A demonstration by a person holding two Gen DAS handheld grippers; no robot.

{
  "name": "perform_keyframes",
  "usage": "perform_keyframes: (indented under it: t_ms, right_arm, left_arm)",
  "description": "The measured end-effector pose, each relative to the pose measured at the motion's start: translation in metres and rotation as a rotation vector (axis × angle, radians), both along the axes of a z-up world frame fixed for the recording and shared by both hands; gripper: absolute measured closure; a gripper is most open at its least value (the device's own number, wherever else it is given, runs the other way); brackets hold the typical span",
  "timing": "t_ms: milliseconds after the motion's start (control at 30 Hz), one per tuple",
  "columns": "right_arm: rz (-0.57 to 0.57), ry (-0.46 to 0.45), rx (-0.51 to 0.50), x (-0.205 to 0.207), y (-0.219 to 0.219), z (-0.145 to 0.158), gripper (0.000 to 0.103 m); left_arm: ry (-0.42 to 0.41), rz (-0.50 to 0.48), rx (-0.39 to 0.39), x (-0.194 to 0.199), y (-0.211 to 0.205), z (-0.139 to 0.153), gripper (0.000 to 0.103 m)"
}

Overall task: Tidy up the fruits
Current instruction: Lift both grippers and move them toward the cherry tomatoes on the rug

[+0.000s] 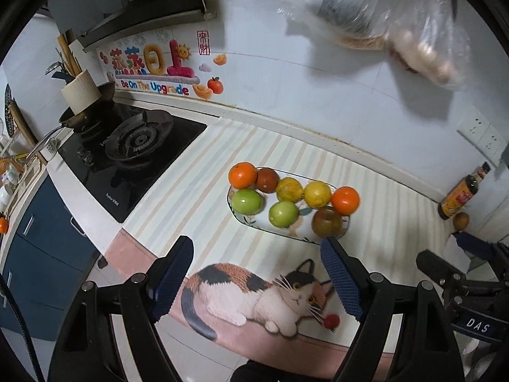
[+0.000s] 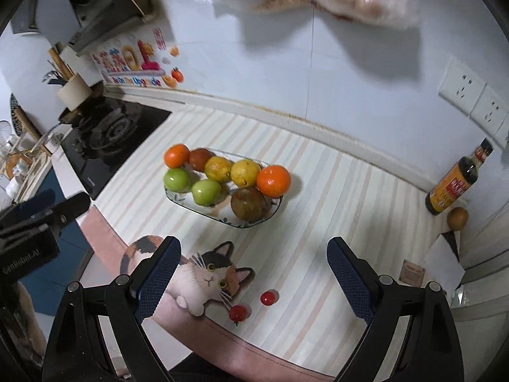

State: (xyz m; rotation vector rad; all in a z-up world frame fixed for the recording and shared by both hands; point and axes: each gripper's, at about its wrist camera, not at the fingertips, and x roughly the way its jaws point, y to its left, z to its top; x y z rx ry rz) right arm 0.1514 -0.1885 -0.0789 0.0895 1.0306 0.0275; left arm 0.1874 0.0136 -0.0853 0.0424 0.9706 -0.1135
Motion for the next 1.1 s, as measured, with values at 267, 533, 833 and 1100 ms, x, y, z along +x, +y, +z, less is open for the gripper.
perform_keyframes:
  t_ms: [267, 533, 833, 1100]
  right_arm:
    - [0.017, -0.076, 0.011, -0.034, -0.001, 0.043, 0.008]
    - [0.033, -0.097, 0.021, -0.056, -0.001, 0.059, 0.008]
    - [0.017, -0.077, 0.063, -0.054, -0.012, 0.052, 0.008]
    - [-0.007, 0.120, 0.124, -0.017, -0.040, -0.047, 0.016]
  left_arm:
    - [-0.032, 0.007, -0.013, -0.034, 0.003, 0.025, 0.021]
    - [-0.054, -0.002, -0.008, -0.057, -0.002, 0.037, 0.021]
    - [-0.045, 0.008, -0.025, -0.060, -0.002, 0.038, 0.020]
    - [0.054, 0.035, 0.025, -0.029, -0.019, -0.018, 0.000]
